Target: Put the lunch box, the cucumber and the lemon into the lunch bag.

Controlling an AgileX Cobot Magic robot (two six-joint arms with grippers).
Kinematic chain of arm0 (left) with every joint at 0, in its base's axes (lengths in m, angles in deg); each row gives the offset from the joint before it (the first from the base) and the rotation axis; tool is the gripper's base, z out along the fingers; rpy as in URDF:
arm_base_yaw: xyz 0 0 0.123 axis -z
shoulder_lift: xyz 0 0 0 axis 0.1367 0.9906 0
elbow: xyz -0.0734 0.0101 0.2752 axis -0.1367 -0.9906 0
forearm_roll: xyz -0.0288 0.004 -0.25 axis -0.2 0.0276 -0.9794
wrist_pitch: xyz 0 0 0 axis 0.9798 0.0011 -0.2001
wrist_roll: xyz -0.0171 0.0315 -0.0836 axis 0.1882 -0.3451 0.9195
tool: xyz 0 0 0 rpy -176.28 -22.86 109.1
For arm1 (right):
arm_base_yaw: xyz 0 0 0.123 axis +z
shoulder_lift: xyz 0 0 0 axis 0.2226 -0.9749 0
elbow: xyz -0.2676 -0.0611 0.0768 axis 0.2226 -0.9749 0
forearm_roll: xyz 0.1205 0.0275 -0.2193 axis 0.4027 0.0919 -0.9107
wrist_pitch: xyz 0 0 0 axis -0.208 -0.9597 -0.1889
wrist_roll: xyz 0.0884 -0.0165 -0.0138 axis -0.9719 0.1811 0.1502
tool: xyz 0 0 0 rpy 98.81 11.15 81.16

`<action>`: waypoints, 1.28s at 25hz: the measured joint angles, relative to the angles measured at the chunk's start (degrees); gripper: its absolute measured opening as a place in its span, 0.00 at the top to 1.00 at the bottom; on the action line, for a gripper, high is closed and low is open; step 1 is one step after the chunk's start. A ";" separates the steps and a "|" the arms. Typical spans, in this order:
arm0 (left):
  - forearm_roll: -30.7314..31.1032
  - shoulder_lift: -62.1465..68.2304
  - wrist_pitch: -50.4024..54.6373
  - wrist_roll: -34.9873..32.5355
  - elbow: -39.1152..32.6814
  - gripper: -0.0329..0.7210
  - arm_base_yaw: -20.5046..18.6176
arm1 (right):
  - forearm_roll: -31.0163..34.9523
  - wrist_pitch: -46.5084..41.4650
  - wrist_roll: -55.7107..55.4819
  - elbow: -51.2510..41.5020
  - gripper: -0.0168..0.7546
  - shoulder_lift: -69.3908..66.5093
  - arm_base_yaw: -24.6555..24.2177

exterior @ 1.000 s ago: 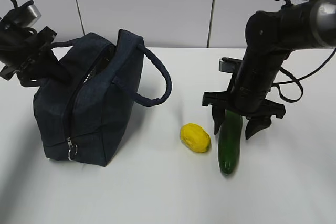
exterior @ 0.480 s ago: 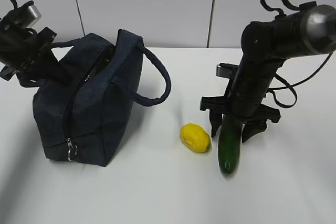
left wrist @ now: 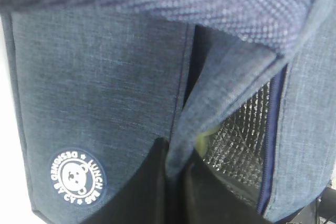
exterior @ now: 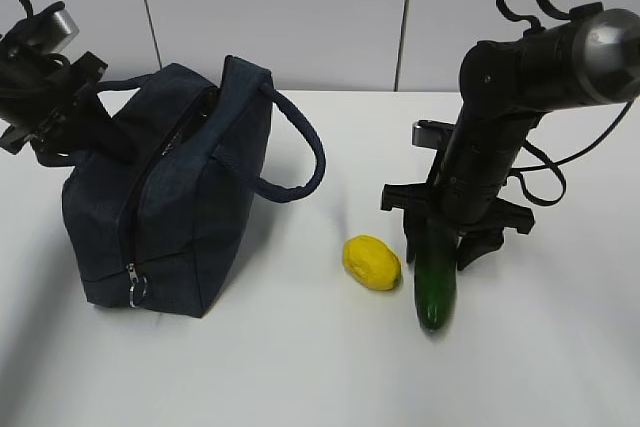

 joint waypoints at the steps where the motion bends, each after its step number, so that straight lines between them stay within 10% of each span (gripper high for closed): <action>1: 0.00 0.00 0.00 0.00 0.00 0.97 0.00 | 0.00 0.00 0.00 0.00 0.39 0.00 0.00; 24: -2.91 0.00 1.03 -0.29 0.00 0.97 0.00 | 0.11 -5.40 1.51 0.55 0.53 4.67 0.00; 32: -9.10 0.00 1.89 -2.25 0.00 0.97 0.00 | 14.99 -6.85 11.94 5.17 0.53 11.27 0.00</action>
